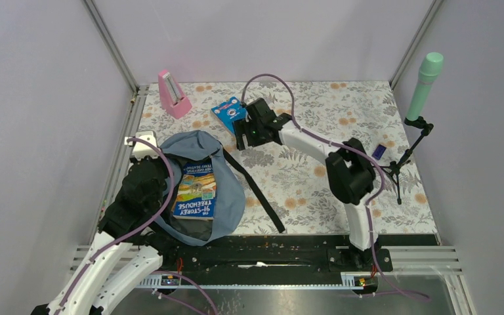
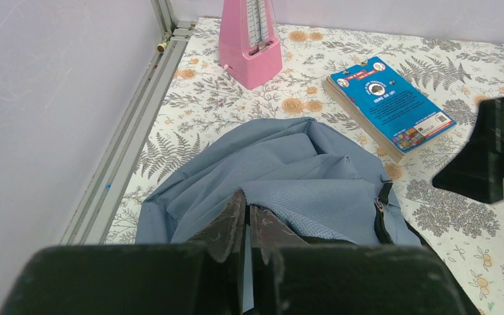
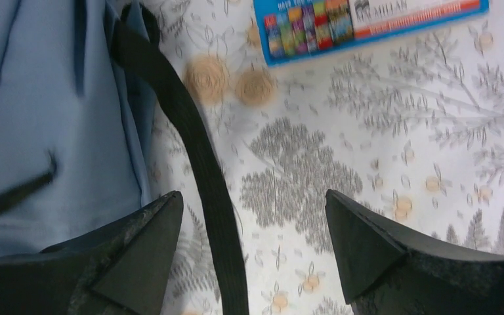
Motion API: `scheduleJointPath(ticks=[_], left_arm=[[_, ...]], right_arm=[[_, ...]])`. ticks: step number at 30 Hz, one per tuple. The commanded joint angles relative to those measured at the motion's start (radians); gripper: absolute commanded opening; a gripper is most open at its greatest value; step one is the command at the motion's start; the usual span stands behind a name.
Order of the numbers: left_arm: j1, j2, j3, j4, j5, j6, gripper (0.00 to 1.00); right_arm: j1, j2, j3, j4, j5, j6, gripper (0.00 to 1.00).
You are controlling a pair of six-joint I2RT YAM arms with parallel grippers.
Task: Pack the student bag
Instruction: Move the book to the center of the board.
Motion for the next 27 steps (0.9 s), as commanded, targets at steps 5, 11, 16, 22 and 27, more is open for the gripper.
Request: scheduleJointPath(ticks=[5,11,16,22,27], left_arm=[[0.021,-0.003,0.035,0.120,-0.008,-0.026,0.00],[0.031,-0.005,0.037,0.118,0.014,-0.033,0.00],[0.036,-0.014,0.033,0.121,0.014,-0.035,0.00],[0.041,-0.015,0.034,0.122,0.032,-0.043,0.00],[0.050,-0.020,0.034,0.122,0.047,-0.054,0.00]], right_arm=[[0.041,0.247,0.404,-0.297,0.099,-0.202,0.87],[0.053,0.469,0.775,-0.495,0.143,-0.271,0.87],[0.073,0.534,0.834,-0.463,0.213,-0.374,0.89],[0.073,0.583,0.891,-0.446,0.294,-0.437,0.92],[0.080,0.601,0.919,-0.457,0.273,-0.486,0.93]])
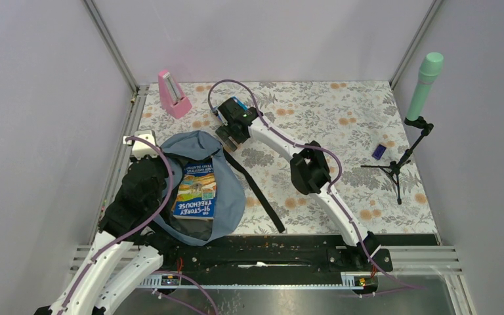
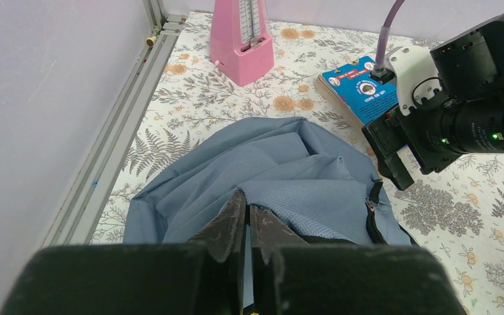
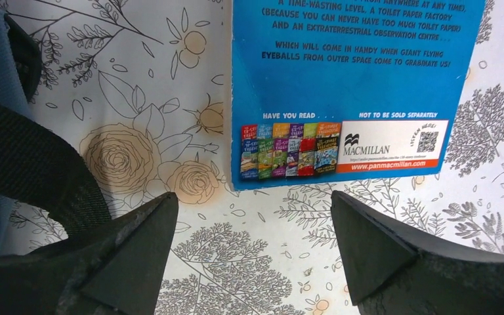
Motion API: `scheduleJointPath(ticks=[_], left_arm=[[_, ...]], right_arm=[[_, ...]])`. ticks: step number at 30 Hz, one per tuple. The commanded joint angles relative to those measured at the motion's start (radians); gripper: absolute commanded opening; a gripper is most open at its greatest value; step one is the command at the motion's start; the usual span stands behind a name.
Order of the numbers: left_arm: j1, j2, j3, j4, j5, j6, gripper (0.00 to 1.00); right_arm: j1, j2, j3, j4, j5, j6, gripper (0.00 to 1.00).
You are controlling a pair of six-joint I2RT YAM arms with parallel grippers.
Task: Pack the student bag
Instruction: Move the book to the center of the board.
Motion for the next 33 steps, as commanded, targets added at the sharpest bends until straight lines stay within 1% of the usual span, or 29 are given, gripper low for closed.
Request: scheduleJointPath(ticks=[1,5,11,14,16,17,19,21,23,24,25,27,30,33], left_arm=[[0.016,-0.030,0.034,0.120,-0.004,-0.019,0.00],[0.019,-0.043,0.030,0.123,-0.001,-0.023,0.00],[0.024,-0.056,0.030,0.124,0.007,-0.028,0.00],[0.026,-0.063,0.029,0.125,0.008,-0.027,0.00],[0.026,-0.065,0.029,0.125,0.007,-0.026,0.00],[0.027,-0.067,0.029,0.125,0.007,-0.027,0.00],[0.029,-0.071,0.027,0.127,0.008,-0.026,0.00],[0.030,-0.073,0.027,0.128,0.011,-0.027,0.00],[0.030,-0.074,0.027,0.128,0.014,-0.027,0.00],[0.031,-0.074,0.027,0.127,0.016,-0.027,0.00],[0.032,-0.075,0.027,0.128,0.016,-0.027,0.00],[0.033,-0.074,0.027,0.128,0.016,-0.027,0.00],[0.033,-0.077,0.025,0.129,0.019,-0.029,0.00],[0.035,-0.077,0.023,0.132,0.019,-0.028,0.00]], right_arm=[[0.015,0.014,0.073,-0.027,0.017,-0.082,0.94],[0.027,0.030,0.080,-0.043,0.033,-0.129,0.92],[0.057,0.071,0.102,-0.034,0.124,-0.210,0.84],[0.074,0.094,0.113,-0.010,0.177,-0.269,0.73],[0.077,0.105,0.133,-0.025,0.174,-0.277,0.63],[0.077,0.105,0.131,-0.026,0.172,-0.278,0.61],[0.077,0.103,0.127,-0.023,0.174,-0.280,0.59],[0.076,0.105,0.127,-0.021,0.187,-0.279,0.54],[0.077,0.108,0.127,-0.012,0.209,-0.276,0.37],[0.077,0.107,0.126,-0.009,0.218,-0.273,0.30],[0.077,0.106,0.123,-0.005,0.226,-0.271,0.26],[0.078,0.094,0.097,0.011,0.236,-0.268,0.15],[0.080,0.047,0.027,0.060,0.225,-0.251,0.00],[0.080,-0.028,-0.044,0.106,0.202,-0.205,0.00]])
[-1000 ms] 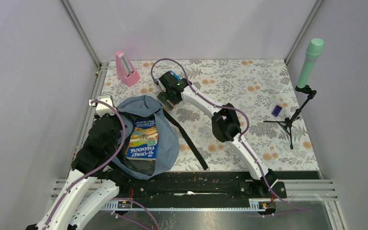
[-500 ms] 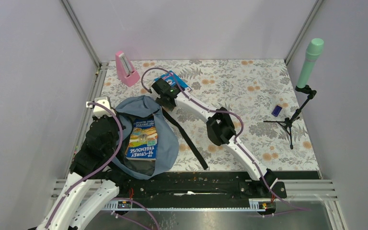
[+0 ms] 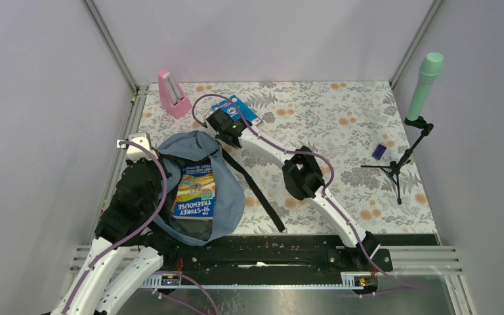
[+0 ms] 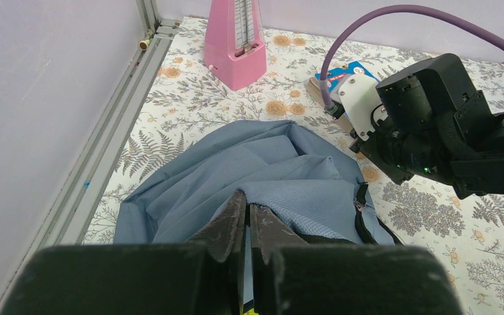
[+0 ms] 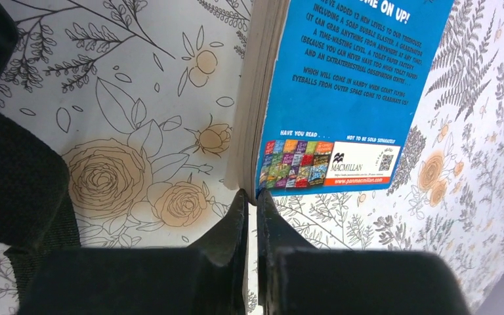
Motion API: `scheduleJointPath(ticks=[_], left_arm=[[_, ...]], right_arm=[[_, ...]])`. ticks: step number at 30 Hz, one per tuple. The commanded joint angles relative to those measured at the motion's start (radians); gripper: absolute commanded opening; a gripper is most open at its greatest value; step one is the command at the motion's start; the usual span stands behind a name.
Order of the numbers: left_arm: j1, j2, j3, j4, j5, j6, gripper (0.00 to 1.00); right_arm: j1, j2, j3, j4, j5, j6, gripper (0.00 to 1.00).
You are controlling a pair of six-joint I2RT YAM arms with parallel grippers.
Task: Pack the student bag
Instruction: Move the book to the center of the board.
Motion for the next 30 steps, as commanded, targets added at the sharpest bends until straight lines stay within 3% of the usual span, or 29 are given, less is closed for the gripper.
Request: scheduleJointPath(ticks=[1,9,15,24,30], left_arm=[[0.012,-0.029,0.023,0.146,-0.022,-0.008,0.00],[0.013,-0.027,0.020,0.148,-0.016,-0.008,0.00],[0.012,-0.026,0.021,0.148,-0.013,-0.008,0.00],[0.014,-0.023,0.019,0.148,-0.011,-0.010,0.00],[0.014,-0.016,0.017,0.150,-0.009,-0.012,0.00]], right_arm=[[0.003,-0.117,-0.103,0.054,-0.034,0.078,0.00],[0.004,-0.339,-0.332,0.058,-0.022,0.178,0.00],[0.002,-0.561,-0.696,0.102,-0.043,0.237,0.00],[0.005,-0.923,-1.206,0.126,-0.283,0.391,0.00],[0.045,-1.072,-1.370,0.139,-0.352,0.478,0.00]])
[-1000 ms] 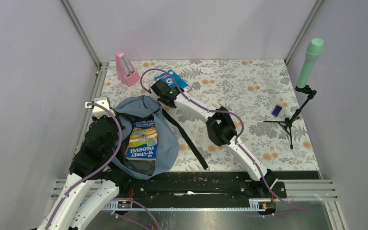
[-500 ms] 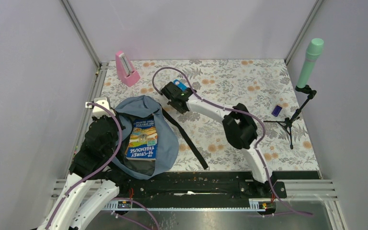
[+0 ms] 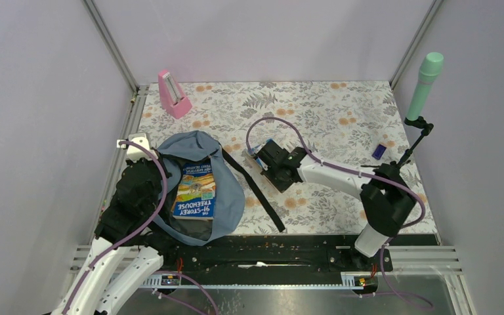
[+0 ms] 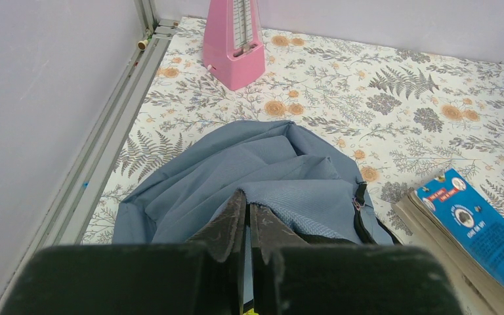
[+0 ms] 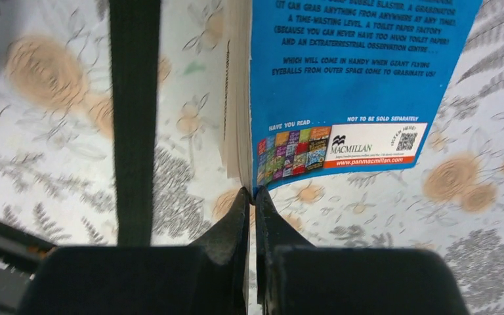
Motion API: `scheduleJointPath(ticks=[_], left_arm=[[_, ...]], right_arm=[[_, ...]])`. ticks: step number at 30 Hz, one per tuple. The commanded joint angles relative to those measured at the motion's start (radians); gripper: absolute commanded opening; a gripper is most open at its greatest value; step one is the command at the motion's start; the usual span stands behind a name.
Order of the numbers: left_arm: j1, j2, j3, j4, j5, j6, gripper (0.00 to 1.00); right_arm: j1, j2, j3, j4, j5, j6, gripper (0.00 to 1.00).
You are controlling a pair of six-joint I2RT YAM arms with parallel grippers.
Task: Pack the student bag
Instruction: Move the book to the center of the board.
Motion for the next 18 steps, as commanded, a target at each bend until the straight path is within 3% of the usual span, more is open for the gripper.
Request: scheduleJointPath(ticks=[1,2,7,9,11,18], left_arm=[[0.010,-0.015,0.017,0.149,-0.015,-0.012,0.00],[0.010,-0.013,0.017,0.149,-0.014,-0.012,0.00],[0.010,-0.004,0.017,0.149,-0.009,-0.014,0.00],[0.010,-0.004,0.017,0.149,-0.009,-0.014,0.00],[0.010,-0.002,0.016,0.151,-0.009,-0.013,0.00],[0.010,0.000,0.016,0.151,-0.008,-0.011,0.00]], right_arm=[[0.036,-0.099,-0.057,0.029,-0.087,0.103,0.00],[0.038,-0.106,-0.059,0.040,-0.084,0.118,0.03],[0.047,-0.119,-0.058,0.113,0.030,0.143,0.53],[0.055,-0.103,-0.047,0.142,0.068,0.117,0.67],[0.057,-0.066,-0.037,0.174,0.078,0.097,0.72],[0.070,0.078,0.028,0.189,0.134,0.034,0.74]])
